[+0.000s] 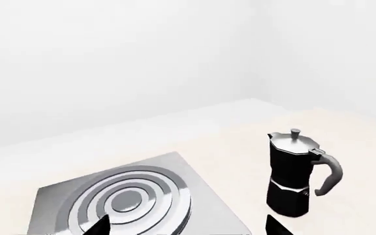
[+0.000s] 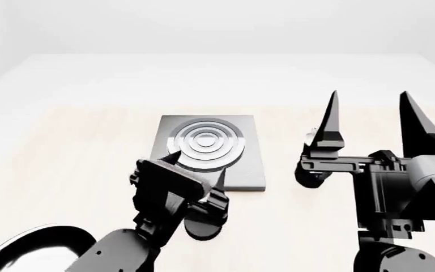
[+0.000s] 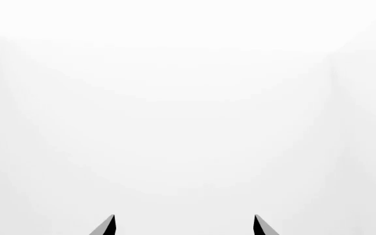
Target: Turn on the stove and put the moka pot on it.
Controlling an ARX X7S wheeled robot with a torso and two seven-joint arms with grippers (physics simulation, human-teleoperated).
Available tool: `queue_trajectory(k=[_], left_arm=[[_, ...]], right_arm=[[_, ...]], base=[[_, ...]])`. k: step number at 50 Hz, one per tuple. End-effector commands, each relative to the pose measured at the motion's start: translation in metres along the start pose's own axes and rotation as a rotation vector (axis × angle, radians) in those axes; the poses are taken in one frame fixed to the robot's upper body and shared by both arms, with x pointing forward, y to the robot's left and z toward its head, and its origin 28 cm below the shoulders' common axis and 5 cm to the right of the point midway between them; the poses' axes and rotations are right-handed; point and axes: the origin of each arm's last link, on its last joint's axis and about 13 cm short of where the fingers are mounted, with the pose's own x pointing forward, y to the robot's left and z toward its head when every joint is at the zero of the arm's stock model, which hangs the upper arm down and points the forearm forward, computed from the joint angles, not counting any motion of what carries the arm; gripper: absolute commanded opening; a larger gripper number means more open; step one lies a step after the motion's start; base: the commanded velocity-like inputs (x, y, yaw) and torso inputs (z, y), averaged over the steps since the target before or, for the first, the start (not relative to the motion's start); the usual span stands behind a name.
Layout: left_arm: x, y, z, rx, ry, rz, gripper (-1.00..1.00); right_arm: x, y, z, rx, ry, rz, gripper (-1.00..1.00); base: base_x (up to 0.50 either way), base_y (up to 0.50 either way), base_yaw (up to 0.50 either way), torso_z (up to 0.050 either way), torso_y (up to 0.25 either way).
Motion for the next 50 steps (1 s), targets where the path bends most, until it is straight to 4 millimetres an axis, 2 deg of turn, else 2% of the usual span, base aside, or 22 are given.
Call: queue_trajectory(k=[1,4,9,19,28,38,50], left_arm=[[-0.019,0.01,0.033,0.095,-0.254,0.131,1.0],[-0.03,0.015,0.044,0.125,-0.38,0.24,1.0],[-0.042,0.019,0.053,0.231,-0.455,0.335,1.0],[-0.081,0.019,0.076,0.252,-0.685,0.422,1.0],[-0.106,0.018,0.085,0.309,-0.767,0.454,1.0],[-0.122,0.018,0.09,0.337,-0.817,0.49,1.0],[-0.126,0.017,0.091,0.354,-0.822,0.496,1.0]], right_arm=[[0.01,-0.007,-0.013,-0.054,0.034,-0.008,1.0],[0.013,-0.011,-0.022,-0.077,0.055,-0.018,1.0],[0.015,-0.014,-0.035,-0.094,0.094,-0.018,1.0],[0.016,-0.019,-0.066,-0.108,0.175,-0.037,1.0],[0.007,-0.023,-0.098,-0.14,0.261,-0.048,1.0],[-0.007,-0.025,-0.125,-0.158,0.341,-0.049,1.0],[-0.029,-0.028,-0.154,-0.176,0.432,-0.052,1.0]], base=[[0.0,0.0,0.0,0.0,0.0],[0.0,0.0,0.0,0.0,0.0],[0.0,0.0,0.0,0.0,0.0],[0.0,0.0,0.0,0.0,0.0],[0.0,0.0,0.0,0.0,0.0],[0.0,0.0,0.0,0.0,0.0],[0.0,0.0,0.0,0.0,0.0]])
